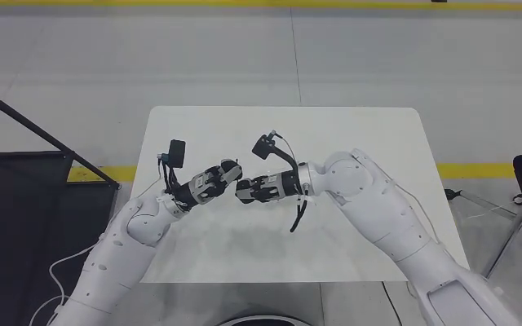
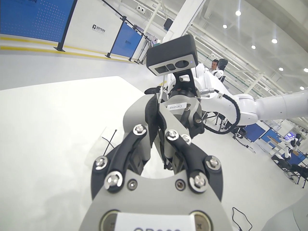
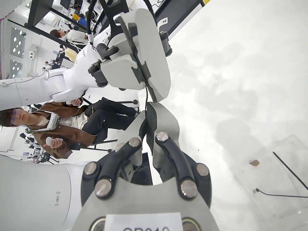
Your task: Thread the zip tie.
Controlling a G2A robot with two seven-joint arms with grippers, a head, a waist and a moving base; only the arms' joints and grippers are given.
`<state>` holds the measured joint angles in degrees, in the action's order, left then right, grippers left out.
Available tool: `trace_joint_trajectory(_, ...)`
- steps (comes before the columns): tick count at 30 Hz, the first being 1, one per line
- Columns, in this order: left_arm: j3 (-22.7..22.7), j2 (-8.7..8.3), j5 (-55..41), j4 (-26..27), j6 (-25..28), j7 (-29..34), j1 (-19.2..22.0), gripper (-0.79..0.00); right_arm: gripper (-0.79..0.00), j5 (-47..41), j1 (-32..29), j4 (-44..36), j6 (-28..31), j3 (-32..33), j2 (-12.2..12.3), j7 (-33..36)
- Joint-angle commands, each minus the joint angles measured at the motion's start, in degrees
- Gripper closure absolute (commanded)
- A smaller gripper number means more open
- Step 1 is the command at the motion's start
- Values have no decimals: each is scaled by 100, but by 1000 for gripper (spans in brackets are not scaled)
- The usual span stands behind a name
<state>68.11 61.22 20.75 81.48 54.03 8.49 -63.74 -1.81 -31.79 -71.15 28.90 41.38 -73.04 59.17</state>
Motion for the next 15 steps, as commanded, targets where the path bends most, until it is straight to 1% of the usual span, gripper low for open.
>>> trace_joint_trajectory(1,4,3,-21,-6,13,20,1,-126,0,7,-2,4,3,4,-5,-2)
trace_joint_trajectory(15,34,21,-132,-38,66,176,10,-120,0,57,-48,5,-13,89,-15,-31)
